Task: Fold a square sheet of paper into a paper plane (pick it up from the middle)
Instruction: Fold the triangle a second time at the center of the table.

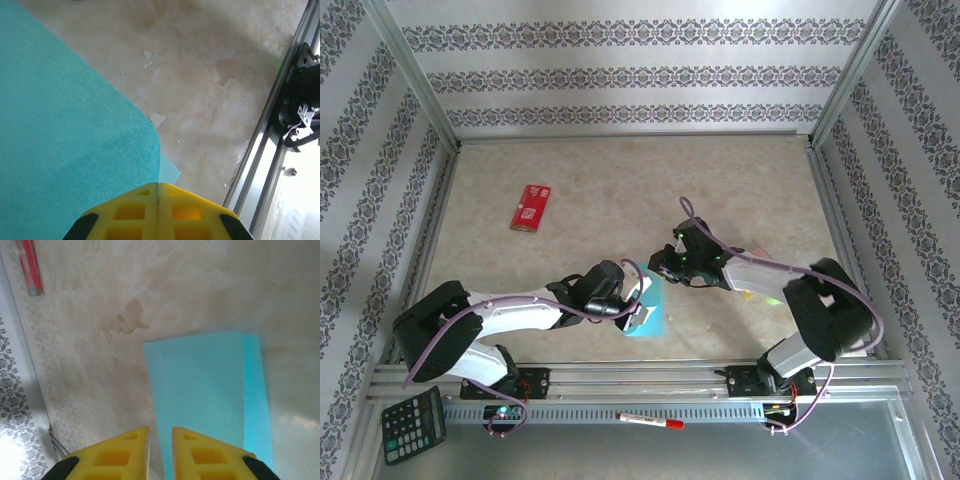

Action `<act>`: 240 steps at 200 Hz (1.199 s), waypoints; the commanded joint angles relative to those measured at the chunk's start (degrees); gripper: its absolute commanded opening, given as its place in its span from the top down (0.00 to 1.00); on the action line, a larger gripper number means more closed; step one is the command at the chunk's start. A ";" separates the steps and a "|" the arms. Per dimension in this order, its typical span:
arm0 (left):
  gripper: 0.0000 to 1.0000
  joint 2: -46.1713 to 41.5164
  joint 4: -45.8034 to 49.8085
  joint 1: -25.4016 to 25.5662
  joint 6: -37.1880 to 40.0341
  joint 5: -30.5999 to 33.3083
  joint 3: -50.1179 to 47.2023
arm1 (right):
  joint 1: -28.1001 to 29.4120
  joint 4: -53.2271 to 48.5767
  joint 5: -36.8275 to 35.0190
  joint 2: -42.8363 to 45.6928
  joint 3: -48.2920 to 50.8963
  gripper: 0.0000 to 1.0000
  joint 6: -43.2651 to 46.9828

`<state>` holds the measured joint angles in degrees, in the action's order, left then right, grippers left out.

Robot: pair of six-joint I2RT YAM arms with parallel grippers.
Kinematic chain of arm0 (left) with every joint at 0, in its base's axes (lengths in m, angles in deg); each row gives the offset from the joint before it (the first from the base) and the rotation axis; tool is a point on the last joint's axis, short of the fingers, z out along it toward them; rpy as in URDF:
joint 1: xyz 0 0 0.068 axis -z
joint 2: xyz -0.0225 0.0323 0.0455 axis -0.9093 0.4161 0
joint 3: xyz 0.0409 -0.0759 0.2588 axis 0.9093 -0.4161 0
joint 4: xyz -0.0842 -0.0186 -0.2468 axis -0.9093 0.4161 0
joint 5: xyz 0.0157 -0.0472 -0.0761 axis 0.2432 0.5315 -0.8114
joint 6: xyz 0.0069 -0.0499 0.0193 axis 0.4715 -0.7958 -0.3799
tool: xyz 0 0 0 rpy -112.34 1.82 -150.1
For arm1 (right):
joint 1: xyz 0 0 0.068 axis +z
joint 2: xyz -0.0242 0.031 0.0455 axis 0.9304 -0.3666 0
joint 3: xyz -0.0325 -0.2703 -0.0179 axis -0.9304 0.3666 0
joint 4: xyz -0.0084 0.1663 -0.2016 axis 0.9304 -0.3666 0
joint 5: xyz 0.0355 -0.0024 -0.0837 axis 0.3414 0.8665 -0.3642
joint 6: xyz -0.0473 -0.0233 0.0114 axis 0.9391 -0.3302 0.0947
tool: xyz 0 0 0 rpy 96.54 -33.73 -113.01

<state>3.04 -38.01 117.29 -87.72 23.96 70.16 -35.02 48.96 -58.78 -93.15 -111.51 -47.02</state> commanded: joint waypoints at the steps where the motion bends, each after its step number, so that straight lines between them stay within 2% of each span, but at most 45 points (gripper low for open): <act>1: 1.00 0.32 -2.42 -1.04 -0.58 -1.75 -0.32 | -0.75 1.07 2.27 -3.92 -2.26 0.84 4.44; 30: 1.00 1.02 -2.96 -2.70 -1.41 -2.43 -0.76 | -1.91 1.34 2.56 -7.39 -2.31 0.87 7.23; 52: 1.00 2.42 -4.50 -5.28 -3.11 -5.32 -1.02 | -1.92 0.77 2.17 -8.52 -2.23 0.88 9.61; 104: 1.00 4.56 -6.08 -9.19 -4.51 -8.56 -1.28 | -2.01 0.41 1.42 -9.62 -0.47 0.90 10.88; 240: 0.96 7.34 -1.60 -11.34 -2.28 -8.17 -0.85 | -2.01 0.78 1.28 -10.62 -0.13 0.90 10.51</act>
<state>9.90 -41.02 107.24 -91.15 16.44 69.35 -36.88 50.21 -57.45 -102.33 -112.54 -37.23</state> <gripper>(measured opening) 0.049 0.099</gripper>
